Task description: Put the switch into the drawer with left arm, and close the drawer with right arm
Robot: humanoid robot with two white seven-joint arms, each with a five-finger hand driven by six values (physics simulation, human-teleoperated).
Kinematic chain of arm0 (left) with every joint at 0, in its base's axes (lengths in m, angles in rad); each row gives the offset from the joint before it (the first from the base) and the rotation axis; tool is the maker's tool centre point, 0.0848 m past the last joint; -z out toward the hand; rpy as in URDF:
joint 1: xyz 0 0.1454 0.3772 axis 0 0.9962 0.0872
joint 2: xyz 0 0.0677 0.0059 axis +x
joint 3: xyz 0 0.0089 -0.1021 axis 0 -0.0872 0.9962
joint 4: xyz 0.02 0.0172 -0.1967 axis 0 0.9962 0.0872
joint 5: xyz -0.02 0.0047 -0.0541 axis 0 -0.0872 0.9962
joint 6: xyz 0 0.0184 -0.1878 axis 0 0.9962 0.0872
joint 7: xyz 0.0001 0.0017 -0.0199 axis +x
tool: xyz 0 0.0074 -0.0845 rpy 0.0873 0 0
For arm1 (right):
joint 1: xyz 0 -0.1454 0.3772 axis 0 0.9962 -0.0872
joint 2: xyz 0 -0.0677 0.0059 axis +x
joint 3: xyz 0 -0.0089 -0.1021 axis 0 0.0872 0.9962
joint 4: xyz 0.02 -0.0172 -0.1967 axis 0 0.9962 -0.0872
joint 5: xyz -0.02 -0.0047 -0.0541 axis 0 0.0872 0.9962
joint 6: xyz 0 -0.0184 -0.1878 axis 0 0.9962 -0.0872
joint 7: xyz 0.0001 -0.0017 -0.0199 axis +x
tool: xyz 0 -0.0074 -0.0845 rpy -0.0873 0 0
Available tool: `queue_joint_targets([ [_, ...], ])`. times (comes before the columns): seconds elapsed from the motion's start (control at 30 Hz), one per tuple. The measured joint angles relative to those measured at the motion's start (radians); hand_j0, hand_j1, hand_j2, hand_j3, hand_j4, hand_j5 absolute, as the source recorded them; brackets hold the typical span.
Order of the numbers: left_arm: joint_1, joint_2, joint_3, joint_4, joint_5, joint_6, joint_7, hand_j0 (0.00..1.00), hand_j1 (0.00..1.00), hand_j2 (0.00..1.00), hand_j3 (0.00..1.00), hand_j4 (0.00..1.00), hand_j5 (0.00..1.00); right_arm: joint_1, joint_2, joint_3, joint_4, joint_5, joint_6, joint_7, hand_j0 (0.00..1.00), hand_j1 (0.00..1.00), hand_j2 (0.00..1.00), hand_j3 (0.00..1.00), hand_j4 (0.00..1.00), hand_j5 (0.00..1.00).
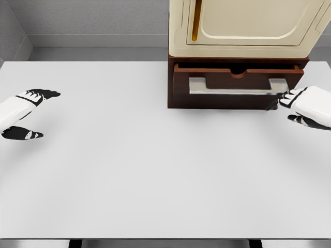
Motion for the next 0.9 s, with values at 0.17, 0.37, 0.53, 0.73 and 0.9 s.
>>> queue_joint_targets([
  [0.17,0.0,0.001,0.0,0.0,0.002,0.0,0.0,1.0,1.0,1.0,1.0,1.0,1.0,-0.026,0.014,0.034,0.027,0.004,0.004,0.0,0.68,0.68,0.68,0.68,0.68,0.68],
  [0.37,0.0,0.001,0.0,0.0,0.002,0.0,0.0,1.0,1.0,1.0,1.0,1.0,1.0,-0.048,0.023,0.049,0.046,0.009,0.0,-0.001,0.68,0.68,0.68,0.68,0.68,0.68],
  [0.53,0.0,0.001,0.0,0.0,0.002,0.0,0.0,1.0,1.0,1.0,1.0,1.0,1.0,-0.081,0.034,0.075,0.067,0.01,0.0,-0.001,0.68,0.68,0.68,0.68,0.68,0.68],
  [0.73,0.0,0.001,-0.001,0.0,0.002,0.0,0.0,1.0,1.0,1.0,1.0,1.0,1.0,-0.083,0.038,0.086,0.082,0.013,0.0,-0.001,0.68,0.68,0.68,0.68,0.68,0.68],
  [0.9,0.0,0.001,-0.001,0.0,0.002,0.0,0.0,1.0,1.0,1.0,1.0,1.0,1.0,-0.097,0.041,0.089,0.093,0.012,0.0,-0.002,0.68,0.68,0.68,0.68,0.68,0.68],
])
